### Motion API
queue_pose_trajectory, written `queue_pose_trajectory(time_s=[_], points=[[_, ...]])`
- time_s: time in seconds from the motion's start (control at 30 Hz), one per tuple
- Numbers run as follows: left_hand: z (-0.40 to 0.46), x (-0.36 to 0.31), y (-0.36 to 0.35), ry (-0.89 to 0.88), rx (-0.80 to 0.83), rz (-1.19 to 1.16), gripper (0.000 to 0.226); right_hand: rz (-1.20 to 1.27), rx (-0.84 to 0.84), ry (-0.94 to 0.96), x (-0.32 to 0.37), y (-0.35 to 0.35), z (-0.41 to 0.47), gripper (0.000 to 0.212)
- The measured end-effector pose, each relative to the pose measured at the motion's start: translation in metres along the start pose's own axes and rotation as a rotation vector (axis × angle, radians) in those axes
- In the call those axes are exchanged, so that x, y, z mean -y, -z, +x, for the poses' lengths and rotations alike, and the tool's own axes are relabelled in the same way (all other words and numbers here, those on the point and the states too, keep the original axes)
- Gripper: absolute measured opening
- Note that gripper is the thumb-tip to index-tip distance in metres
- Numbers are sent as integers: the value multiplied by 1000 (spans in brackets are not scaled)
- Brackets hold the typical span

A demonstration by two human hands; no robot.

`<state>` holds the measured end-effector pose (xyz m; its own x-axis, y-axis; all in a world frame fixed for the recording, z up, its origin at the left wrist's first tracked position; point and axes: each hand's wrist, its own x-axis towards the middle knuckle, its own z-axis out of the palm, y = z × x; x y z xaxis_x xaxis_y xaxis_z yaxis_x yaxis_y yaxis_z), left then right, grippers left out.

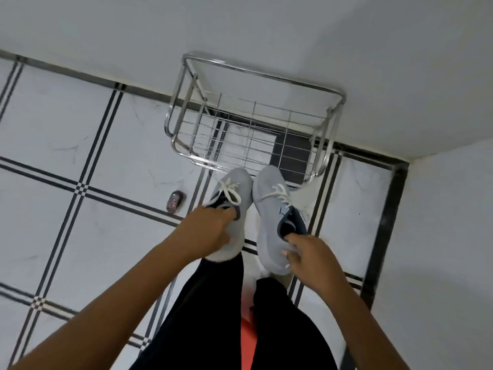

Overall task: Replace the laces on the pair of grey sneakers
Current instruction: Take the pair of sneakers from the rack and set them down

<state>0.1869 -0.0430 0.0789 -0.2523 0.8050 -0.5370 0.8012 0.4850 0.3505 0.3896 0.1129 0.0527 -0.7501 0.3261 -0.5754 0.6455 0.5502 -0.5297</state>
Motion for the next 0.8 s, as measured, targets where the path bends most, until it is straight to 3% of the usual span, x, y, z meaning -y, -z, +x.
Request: queue_pose_trajectory(time_s=[0.17, 0.3, 0.4, 0.47, 0.57, 0.67, 0.8], points=[[-23, -40, -58, 60, 84, 1, 42, 60, 54, -72, -34, -32, -41, 18], [-4, -45, -112, 131, 181, 53, 38, 40, 48, -141, -51, -73, -24, 25], [24, -35, -154, 68, 257, 173, 34, 78, 11, -224, -64, -115, 6, 26], [47, -19, -189, -28, 160, 292, 26, 84, -47, -271, -77, -156, 36, 22], [96, 15, -254, -99, 108, 289, 33, 53, -156, -343, -104, -220, 92, 26], [142, 59, -340, -2, 87, 250, 20, 30, -240, -373, -138, -291, 150, 23], [183, 97, -443, 6, -69, 189, 34, -64, -492, -330, -174, -370, 209, 28]])
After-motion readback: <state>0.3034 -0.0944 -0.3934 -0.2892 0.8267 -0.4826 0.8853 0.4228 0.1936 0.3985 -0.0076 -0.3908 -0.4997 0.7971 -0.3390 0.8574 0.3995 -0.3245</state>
